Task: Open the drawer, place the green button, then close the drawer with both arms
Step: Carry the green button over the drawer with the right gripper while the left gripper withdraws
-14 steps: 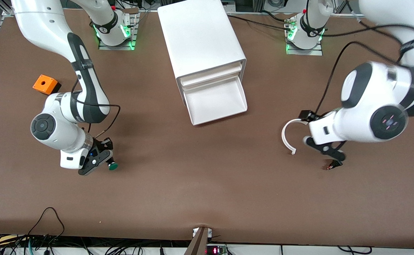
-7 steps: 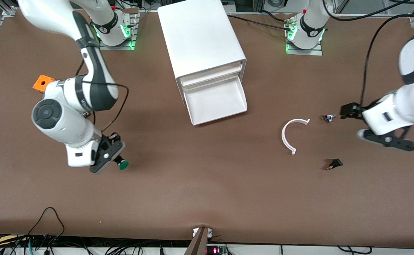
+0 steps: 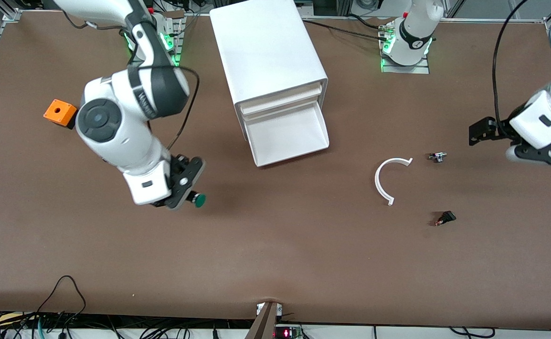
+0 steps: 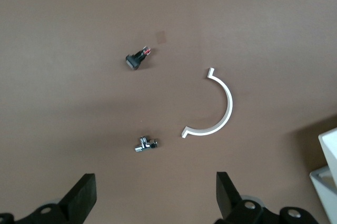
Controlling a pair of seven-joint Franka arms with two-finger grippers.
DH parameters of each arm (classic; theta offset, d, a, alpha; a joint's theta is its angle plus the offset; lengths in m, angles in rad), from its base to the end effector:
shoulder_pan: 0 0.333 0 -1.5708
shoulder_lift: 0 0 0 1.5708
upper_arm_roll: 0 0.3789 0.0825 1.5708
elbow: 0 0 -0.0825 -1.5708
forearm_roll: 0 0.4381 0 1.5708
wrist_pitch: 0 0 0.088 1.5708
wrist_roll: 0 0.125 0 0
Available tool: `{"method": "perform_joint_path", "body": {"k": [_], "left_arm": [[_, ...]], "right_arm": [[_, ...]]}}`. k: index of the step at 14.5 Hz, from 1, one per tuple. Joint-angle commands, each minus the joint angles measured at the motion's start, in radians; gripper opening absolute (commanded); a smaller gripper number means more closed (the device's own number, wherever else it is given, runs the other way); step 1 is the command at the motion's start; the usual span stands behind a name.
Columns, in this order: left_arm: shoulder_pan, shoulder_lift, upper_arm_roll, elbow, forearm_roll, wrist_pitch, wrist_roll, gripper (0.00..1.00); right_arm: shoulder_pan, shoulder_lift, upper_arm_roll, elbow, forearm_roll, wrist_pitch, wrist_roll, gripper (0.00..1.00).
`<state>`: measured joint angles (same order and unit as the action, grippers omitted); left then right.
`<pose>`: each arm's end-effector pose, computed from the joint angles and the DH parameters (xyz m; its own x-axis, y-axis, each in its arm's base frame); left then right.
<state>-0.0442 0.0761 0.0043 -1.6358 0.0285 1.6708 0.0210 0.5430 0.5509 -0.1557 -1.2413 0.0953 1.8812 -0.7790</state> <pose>0.6388 -0.0223 0.5961 0.9971 -0.0637 -0.0417 -0.0648 -0.9975 -0.0277 0.7365 0.3431 0.4838 0.3887 0.9182 0.0759 0.9176 -0.3933 0.0583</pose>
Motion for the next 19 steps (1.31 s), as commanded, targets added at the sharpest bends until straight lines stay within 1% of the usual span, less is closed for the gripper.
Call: {"method": "perform_joint_path", "body": {"k": [1,2,4,6,8,9,11,13,15,19], "left_arm": [[0.007,-0.090,-0.009,-0.118,0.008,0.052,-0.090,1.00],[0.007,-0.088,-0.010,-0.116,0.010,0.043,-0.087,1.00],[0.009,-0.078,-0.013,-0.092,0.010,0.012,-0.073,1.00],[0.009,-0.079,-0.013,-0.085,0.016,0.010,-0.070,1.00],[0.010,-0.079,-0.012,-0.082,0.008,0.010,-0.064,1.00],[0.010,-0.081,-0.009,-0.082,0.007,0.009,-0.029,1.00],[0.015,-0.081,-0.006,-0.082,0.007,0.015,0.049,1.00],[0.017,-0.079,-0.004,-0.081,0.007,0.021,0.050,1.00],[0.017,-0.081,-0.012,-0.081,0.007,0.018,0.047,1.00],[0.017,-0.079,-0.013,-0.073,0.007,0.020,0.043,1.00]], "right_arm": [[0.092,0.009,-0.005,0.057,-0.025,-0.062,-0.036,0.08],[0.113,0.012,-0.002,0.069,-0.038,-0.057,-0.045,0.08],[0.147,0.026,0.013,0.097,-0.052,-0.053,-0.161,0.08],[0.178,0.027,0.016,0.098,-0.052,-0.057,-0.203,0.08],[0.190,0.040,0.048,0.098,-0.054,-0.053,-0.229,0.08],[0.193,0.050,0.060,0.098,-0.055,-0.051,-0.233,0.08],[0.210,0.069,0.065,0.098,-0.069,-0.021,-0.253,0.08],[0.227,0.083,0.067,0.091,-0.071,-0.001,-0.281,0.08],[0.238,0.098,0.091,0.086,-0.071,-0.002,-0.270,0.08],[0.247,0.104,0.130,0.023,-0.072,0.021,-0.258,0.08]]}}
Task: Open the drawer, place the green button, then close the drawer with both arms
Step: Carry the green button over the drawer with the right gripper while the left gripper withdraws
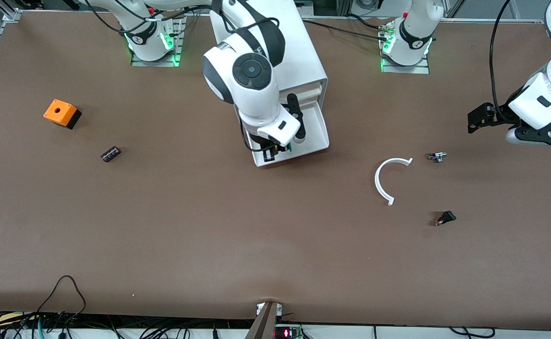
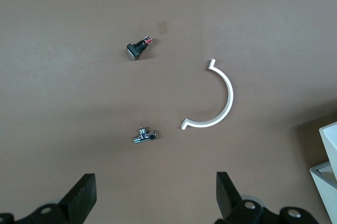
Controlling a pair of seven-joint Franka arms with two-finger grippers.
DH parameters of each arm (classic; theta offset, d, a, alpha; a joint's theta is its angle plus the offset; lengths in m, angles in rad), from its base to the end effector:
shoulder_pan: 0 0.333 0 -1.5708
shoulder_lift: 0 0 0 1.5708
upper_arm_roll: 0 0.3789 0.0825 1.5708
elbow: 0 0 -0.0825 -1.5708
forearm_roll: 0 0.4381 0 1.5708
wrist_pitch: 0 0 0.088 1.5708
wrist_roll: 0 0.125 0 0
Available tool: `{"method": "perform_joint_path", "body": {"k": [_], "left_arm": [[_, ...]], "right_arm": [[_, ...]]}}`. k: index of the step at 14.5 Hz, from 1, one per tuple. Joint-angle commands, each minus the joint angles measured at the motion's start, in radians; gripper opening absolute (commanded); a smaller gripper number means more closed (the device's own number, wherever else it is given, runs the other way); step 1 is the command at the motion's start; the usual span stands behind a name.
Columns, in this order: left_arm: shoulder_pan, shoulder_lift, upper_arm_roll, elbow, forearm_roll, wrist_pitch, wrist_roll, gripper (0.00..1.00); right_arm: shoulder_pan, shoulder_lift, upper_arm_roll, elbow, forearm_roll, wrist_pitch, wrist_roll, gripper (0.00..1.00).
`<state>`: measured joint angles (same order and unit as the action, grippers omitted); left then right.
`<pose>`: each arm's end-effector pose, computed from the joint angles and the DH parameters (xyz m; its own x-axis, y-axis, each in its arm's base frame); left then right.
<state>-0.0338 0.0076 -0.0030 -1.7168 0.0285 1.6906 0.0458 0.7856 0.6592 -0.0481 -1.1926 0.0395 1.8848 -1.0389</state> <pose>0.6144 -0.0194 0.5979 0.9957 -0.0859 -0.0351 -0.0868 -0.9959 -0.0266 0.6068 0.5709 0.4181 -0.2034 0.9788 0.0244 0.9789 0.2028 0.0247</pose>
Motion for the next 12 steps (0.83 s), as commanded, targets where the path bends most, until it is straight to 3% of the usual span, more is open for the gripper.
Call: {"method": "perform_joint_path", "body": {"k": [1,4,12], "left_arm": [[0.006,-0.009,-0.006,0.011,0.007,0.000,0.019,1.00],[0.006,-0.008,-0.006,0.013,0.007,0.000,0.019,1.00],[0.005,-0.008,-0.006,0.014,0.007,-0.002,0.019,1.00]], "right_arm": [[0.015,0.002,0.022,-0.027,-0.021,0.016,0.002,0.08],[0.058,0.028,0.022,-0.048,-0.073,0.019,0.020,0.08],[0.055,0.046,0.024,-0.148,-0.070,0.167,0.057,0.08]]}}
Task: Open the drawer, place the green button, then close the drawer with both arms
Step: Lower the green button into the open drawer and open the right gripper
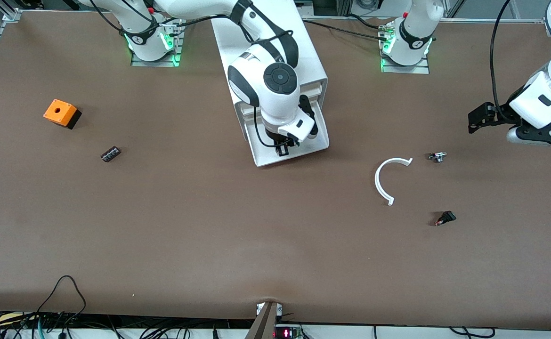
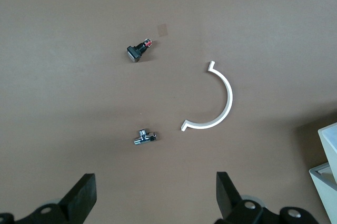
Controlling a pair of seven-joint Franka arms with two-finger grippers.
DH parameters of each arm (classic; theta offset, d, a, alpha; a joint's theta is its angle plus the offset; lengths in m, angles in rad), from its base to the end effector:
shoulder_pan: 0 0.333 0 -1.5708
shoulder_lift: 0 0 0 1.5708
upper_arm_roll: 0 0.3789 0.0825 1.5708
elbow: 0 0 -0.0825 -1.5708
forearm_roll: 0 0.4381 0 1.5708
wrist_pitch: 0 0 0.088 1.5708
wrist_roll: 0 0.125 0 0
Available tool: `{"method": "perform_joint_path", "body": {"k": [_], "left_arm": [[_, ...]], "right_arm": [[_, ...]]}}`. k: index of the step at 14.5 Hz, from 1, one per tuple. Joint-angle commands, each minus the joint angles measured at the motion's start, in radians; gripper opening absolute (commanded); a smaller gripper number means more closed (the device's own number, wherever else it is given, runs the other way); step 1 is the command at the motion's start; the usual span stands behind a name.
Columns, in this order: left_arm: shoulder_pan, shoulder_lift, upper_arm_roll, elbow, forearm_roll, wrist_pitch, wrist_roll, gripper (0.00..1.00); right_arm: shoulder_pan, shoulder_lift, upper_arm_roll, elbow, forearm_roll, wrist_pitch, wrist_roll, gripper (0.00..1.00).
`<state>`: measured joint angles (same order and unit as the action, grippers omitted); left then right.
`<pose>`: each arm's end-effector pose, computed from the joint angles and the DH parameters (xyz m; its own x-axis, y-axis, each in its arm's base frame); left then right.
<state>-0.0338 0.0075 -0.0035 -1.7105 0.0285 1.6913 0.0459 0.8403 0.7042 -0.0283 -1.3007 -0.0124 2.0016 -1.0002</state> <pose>0.6151 -0.0197 0.6014 0.9959 -0.0865 -0.0280 -0.0872 -0.9958 -0.0269 0.5663 0.6040 0.3338 -0.2503 0.9678 -0.0266 0.9680 0.2507 0.0133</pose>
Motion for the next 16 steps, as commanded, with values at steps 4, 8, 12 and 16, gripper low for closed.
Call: {"method": "perform_joint_path", "body": {"k": [4,8,12,16], "left_arm": [[0.003,-0.008,-0.007,0.008,0.007,-0.004,0.019,1.00],[0.005,-0.008,-0.006,0.008,0.007,-0.005,0.019,1.00],[0.005,-0.008,-0.006,0.008,0.007,-0.005,0.019,1.00],[0.005,-0.008,-0.006,0.008,0.007,-0.005,0.019,1.00]], "right_arm": [[0.005,0.043,0.002,-0.046,-0.038,0.104,0.021,0.08],[0.013,0.052,0.004,-0.046,-0.028,0.140,0.040,0.09],[0.037,0.057,0.004,-0.049,-0.037,0.137,0.136,0.09],[0.039,0.049,0.005,-0.068,-0.037,0.121,0.130,0.09]]}}
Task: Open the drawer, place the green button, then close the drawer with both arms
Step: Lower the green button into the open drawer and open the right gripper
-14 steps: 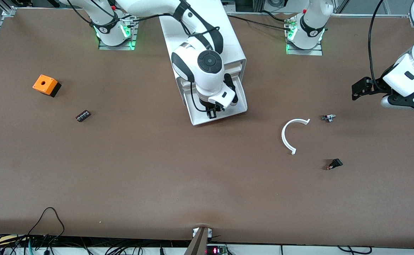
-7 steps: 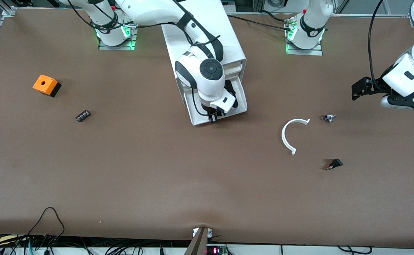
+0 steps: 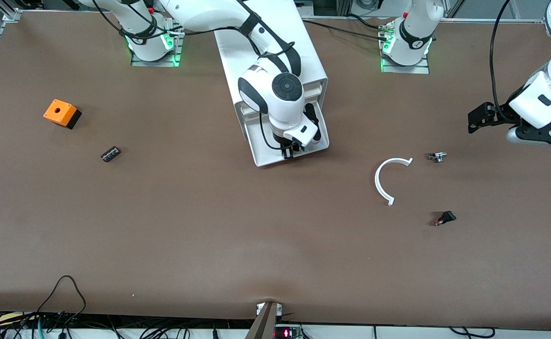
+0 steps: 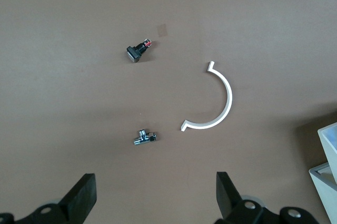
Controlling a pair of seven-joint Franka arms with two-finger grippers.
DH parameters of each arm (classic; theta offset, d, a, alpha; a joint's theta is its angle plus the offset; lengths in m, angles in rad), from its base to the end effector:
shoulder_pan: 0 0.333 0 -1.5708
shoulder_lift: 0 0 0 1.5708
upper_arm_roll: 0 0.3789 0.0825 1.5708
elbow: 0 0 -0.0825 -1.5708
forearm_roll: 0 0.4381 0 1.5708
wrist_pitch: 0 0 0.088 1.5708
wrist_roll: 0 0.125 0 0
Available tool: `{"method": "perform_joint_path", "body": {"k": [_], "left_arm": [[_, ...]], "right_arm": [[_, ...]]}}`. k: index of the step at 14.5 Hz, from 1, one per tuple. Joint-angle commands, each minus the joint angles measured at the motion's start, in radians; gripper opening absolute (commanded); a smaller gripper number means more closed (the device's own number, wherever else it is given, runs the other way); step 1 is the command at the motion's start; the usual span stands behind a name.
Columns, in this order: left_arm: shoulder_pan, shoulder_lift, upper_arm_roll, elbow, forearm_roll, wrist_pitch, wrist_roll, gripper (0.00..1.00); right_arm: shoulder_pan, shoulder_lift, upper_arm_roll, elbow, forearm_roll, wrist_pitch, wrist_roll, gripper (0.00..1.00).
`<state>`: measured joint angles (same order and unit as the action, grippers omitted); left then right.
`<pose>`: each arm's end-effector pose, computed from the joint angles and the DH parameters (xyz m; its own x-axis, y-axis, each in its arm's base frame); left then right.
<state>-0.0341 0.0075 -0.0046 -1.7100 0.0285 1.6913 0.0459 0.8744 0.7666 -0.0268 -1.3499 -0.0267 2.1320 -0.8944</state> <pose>0.6152 -0.0206 0.6016 0.9958 -0.0879 -0.0275 -0.0886 -0.9957 -0.0269 0.5464 0.6241 0.2684 -0.1912 0.9813 -0.0227 0.9807 0.1920 0.0378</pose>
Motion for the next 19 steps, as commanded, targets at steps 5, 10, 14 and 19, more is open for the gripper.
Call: {"method": "perform_joint_path", "body": {"k": [5,10,14,19], "left_arm": [[0.005,-0.008,-0.005,0.007,0.007,-0.005,0.019,1.00],[0.005,-0.008,-0.005,0.007,0.007,-0.005,0.019,1.00],[0.005,-0.008,-0.005,0.007,0.007,-0.005,0.019,1.00],[0.005,-0.008,-0.005,0.007,0.007,-0.005,0.019,1.00]], "right_arm": [[0.005,-0.024,0.016,-0.049,-0.022,-0.020,0.017,0.09],[0.005,-0.027,0.021,-0.044,-0.010,-0.032,0.032,0.67],[0.003,-0.061,0.011,-0.034,-0.010,-0.034,0.026,1.00],[-0.008,-0.131,-0.001,-0.003,-0.012,-0.038,0.028,1.00]]}}
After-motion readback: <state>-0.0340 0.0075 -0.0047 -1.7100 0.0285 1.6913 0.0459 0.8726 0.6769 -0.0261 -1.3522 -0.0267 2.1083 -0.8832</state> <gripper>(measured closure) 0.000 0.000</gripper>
